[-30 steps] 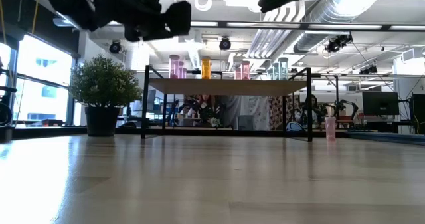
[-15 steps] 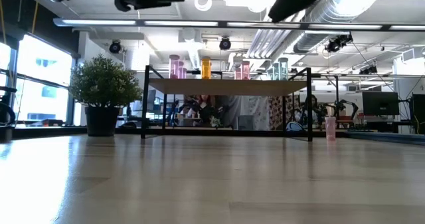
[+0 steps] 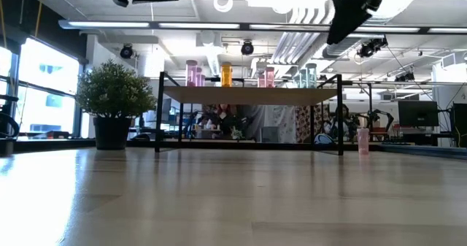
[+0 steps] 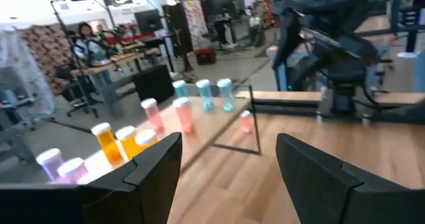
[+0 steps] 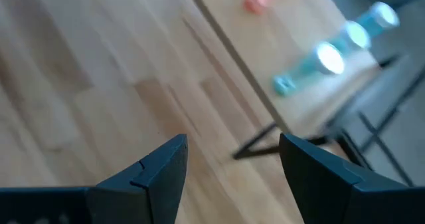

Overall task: Pick and place medicine bottles onto shelf by color
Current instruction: Put the red pill bottle aligned with the other red pill bottles on the shelf

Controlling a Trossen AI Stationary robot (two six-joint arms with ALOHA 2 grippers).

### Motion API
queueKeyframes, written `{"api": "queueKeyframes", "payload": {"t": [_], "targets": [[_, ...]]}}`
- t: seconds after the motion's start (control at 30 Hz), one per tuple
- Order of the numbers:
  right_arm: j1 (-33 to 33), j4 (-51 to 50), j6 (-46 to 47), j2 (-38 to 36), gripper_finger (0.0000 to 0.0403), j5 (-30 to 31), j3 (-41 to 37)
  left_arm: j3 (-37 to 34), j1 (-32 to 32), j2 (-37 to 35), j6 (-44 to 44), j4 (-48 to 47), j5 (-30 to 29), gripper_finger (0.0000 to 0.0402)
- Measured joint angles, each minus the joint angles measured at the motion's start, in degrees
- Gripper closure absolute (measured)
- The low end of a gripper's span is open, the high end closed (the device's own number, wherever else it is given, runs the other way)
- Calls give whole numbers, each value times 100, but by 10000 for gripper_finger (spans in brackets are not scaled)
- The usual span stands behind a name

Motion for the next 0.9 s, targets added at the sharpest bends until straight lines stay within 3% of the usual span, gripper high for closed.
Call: {"api": "queueKeyframes", "payload": {"t": [0.23,0.53,0.67,0.9], "targets": [[211,-1060,931,0,174,570,0,0,-442,0,-433,-546,3,168],[333,-1986,1919,0,174,852,-5,0,-1021,-20,-571,-689,5,168],[331,-2004,2309,-35,174,1007,-349,0,-1269,-20,-609,-694,21,168],[322,-1848,2974,-35,174,987,-1143,0,-1464,-22,-1089,-1064,657,168]]}}
